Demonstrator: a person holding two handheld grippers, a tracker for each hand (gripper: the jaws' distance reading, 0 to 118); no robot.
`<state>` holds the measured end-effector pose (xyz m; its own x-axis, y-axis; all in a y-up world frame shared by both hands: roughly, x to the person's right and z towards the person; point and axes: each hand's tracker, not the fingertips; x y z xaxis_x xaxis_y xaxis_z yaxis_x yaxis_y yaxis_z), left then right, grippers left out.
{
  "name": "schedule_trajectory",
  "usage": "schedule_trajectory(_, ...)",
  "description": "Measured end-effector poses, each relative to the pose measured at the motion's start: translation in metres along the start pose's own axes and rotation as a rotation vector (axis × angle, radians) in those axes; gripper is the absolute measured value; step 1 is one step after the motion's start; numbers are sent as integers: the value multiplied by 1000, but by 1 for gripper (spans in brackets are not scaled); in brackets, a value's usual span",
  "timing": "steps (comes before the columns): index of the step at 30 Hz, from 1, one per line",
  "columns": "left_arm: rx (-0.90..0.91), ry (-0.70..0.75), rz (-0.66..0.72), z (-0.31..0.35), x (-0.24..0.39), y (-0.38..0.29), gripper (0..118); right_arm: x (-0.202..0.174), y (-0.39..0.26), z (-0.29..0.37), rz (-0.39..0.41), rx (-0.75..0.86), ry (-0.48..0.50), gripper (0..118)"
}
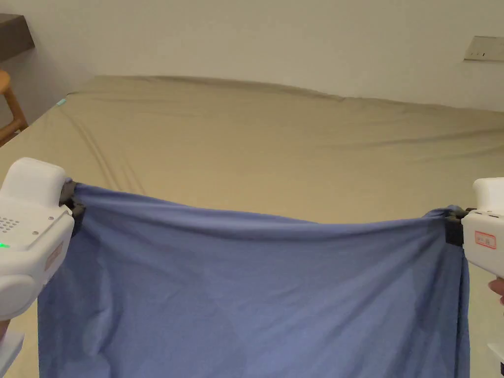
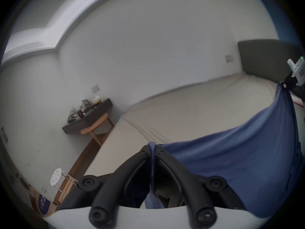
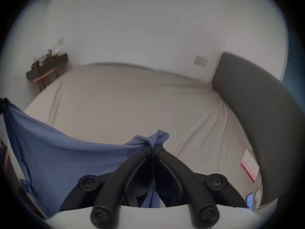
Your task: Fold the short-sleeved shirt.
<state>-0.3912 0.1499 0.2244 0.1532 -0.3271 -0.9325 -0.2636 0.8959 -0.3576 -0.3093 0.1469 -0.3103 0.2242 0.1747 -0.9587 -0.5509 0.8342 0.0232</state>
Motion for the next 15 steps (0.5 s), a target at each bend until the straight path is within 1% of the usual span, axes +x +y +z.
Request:
schedule_trajectory(2, 55, 26, 27, 19, -15, 23, 1, 4, 17, 38, 20, 85, -33, 2)
schedule_trajectory(3, 85, 32, 46, 30, -23, 33, 1, 8, 26, 58, 17, 131, -38, 2)
schedule_trajectory(6, 173, 54, 62, 64, -38, 64, 1, 17, 51, 112, -12, 251, -41, 2)
schedule_trajectory(9, 258, 85, 31, 94, -47, 90, 1, 24, 71, 164, -45, 369, -65, 2)
schedule_trajectory(10, 287, 92, 41, 104, -51, 99, 1, 26, 77, 180, -43, 407, -76, 2)
schedule_trajectory(13, 354, 108, 102, 128, -62, 121, 1, 30, 92, 219, -5, 506, -111, 2)
schedule_trajectory(15, 398, 127, 113, 143, -67, 135, 1, 33, 102, 241, 1, 547, -132, 2)
